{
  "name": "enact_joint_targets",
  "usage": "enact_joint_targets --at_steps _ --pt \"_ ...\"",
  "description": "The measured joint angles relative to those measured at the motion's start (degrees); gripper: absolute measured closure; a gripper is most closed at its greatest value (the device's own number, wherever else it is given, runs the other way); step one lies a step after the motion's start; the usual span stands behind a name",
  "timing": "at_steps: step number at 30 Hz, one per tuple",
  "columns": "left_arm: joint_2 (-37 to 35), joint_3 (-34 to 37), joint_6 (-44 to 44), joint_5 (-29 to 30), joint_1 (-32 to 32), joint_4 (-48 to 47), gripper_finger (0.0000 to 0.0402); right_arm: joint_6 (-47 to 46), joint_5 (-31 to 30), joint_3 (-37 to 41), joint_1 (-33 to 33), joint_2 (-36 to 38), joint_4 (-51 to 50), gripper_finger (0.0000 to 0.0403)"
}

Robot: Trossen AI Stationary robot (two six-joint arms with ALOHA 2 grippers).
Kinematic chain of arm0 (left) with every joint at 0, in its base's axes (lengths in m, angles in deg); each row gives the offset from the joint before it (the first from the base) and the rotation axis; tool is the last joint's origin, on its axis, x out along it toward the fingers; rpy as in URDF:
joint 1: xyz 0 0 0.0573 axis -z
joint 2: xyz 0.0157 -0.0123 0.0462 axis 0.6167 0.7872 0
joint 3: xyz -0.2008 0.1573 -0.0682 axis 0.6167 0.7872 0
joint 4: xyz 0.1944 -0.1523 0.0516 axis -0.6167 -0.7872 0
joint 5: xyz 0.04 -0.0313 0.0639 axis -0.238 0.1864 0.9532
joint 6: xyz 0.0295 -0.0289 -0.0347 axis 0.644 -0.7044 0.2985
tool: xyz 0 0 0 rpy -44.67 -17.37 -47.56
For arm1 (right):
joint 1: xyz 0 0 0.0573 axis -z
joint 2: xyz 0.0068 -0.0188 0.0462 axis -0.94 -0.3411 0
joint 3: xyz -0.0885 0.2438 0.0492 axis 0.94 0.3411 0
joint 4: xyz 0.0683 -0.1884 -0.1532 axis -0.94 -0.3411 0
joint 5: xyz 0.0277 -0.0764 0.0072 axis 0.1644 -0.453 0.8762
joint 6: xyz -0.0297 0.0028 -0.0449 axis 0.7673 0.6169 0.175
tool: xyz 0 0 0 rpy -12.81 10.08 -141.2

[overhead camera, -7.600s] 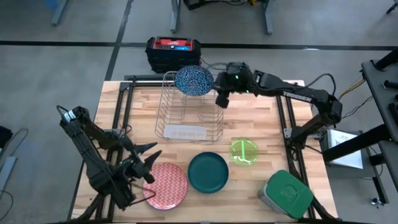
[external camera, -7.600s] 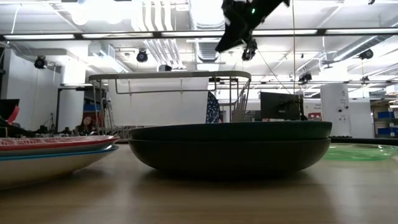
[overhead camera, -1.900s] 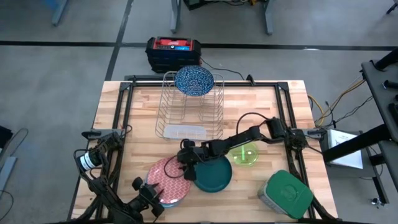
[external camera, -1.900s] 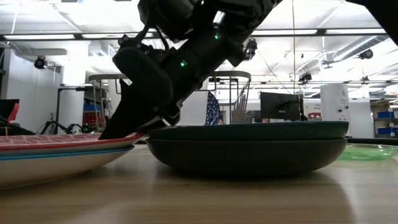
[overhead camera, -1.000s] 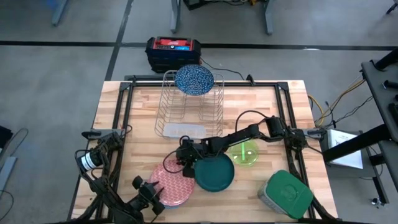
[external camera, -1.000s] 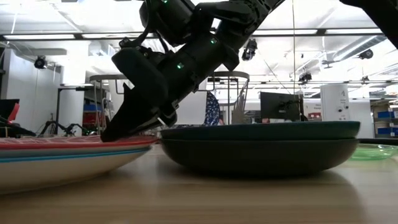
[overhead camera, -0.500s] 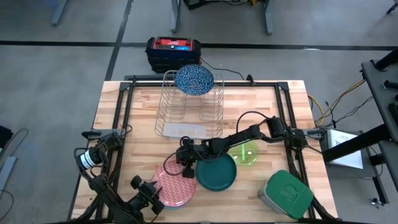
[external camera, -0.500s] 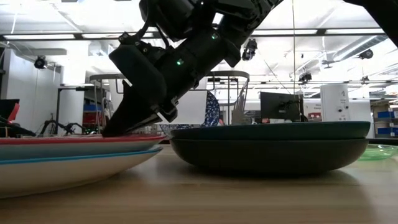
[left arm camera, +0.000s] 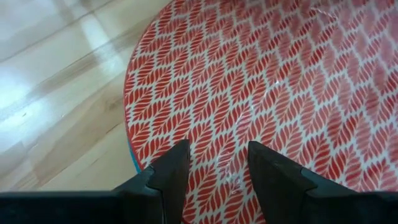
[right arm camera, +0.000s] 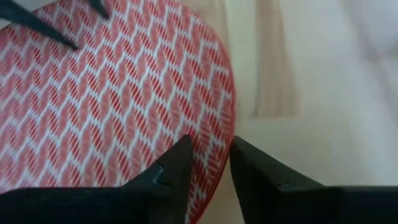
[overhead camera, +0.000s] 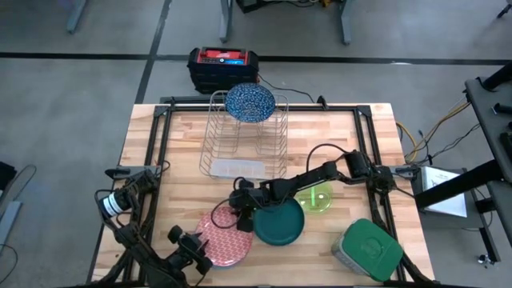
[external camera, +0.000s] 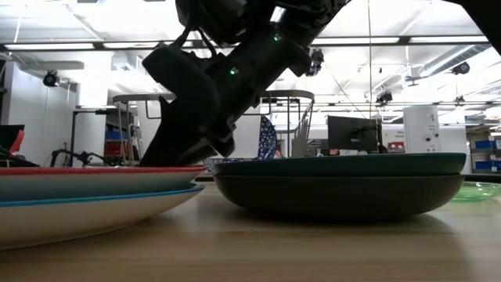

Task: Sort dishes
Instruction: Put the orange patterned plate into the dish rack

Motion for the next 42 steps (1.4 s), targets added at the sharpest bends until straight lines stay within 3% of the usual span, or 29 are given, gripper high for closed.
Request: enact_joint_targets --at_steps 5,12,17,23,35,42 --pt "0.7 0.0 -0.3 0.6 -0.9 0.0 0.0247 -2.2 6.3 0.0 -0.1 0.0 -2.0 0.0261" --pt "2.2 0.0 -0.8 4.1 -1.7 0.2 0.0247 -2.1 7.9 0.1 -0.6 -0.3 -1.5 0.0228" --pt "2.3 0.1 -0.8 4.9 -1.8 0.4 0.0247 -1.1 8.0 0.1 -0.6 -1.1 0.1 0.0227" --pt "2.3 0.1 -0.9 5.9 -2.0 0.2 0.0247 -0.7 7.9 0.1 -0.5 -1.7 2.0 0.0262" --pt "2.5 -2.2 -4.0 7.6 -2.3 -7.7 0.0247 3.9 0.7 -0.2 -0.6 -1.4 3.5 0.0394" --pt "2.2 -5.8 -9.6 8.2 -1.4 -18.7 0.0247 8.1 -3.9 0.1 -1.3 0.3 2.6 0.0399"
